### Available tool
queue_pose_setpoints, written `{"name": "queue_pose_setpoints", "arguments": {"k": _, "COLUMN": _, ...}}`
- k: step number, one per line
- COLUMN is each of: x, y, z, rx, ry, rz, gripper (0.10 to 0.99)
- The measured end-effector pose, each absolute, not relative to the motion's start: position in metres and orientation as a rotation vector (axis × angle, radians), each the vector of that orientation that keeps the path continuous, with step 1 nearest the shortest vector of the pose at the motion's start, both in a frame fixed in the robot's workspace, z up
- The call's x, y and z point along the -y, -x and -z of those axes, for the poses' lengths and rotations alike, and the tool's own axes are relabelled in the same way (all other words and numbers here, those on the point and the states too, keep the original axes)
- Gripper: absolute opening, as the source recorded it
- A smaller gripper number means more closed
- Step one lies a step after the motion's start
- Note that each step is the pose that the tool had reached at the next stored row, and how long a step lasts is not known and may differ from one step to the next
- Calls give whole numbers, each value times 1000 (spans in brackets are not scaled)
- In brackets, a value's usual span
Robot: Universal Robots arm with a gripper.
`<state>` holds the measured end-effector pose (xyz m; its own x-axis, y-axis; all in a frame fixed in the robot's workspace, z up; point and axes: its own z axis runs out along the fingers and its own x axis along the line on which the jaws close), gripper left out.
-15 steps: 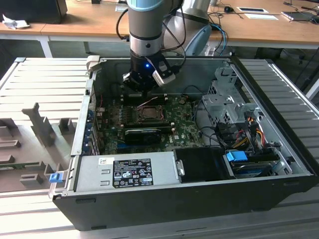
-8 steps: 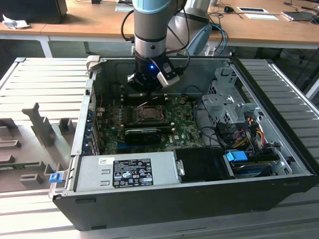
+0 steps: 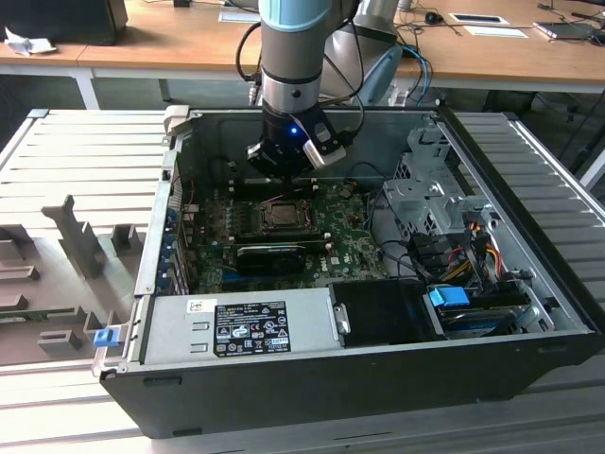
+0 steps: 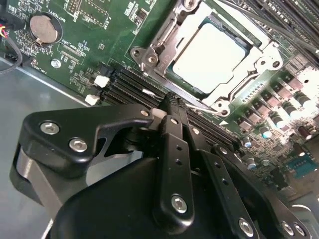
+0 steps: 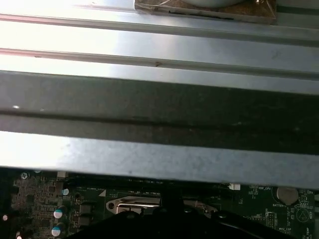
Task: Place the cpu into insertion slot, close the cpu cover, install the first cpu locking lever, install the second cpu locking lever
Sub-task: 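Install the first cpu locking lever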
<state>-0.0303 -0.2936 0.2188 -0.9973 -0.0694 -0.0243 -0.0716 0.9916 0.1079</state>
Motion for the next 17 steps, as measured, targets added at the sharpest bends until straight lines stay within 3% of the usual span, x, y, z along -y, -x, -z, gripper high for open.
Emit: {"name": "queue_pose_setpoints", "arguments": {"k": 17, "x": 292, "y": 19, "z": -207, "rx": -3116, "ry": 97, "rz": -152, "gripper": 106}}
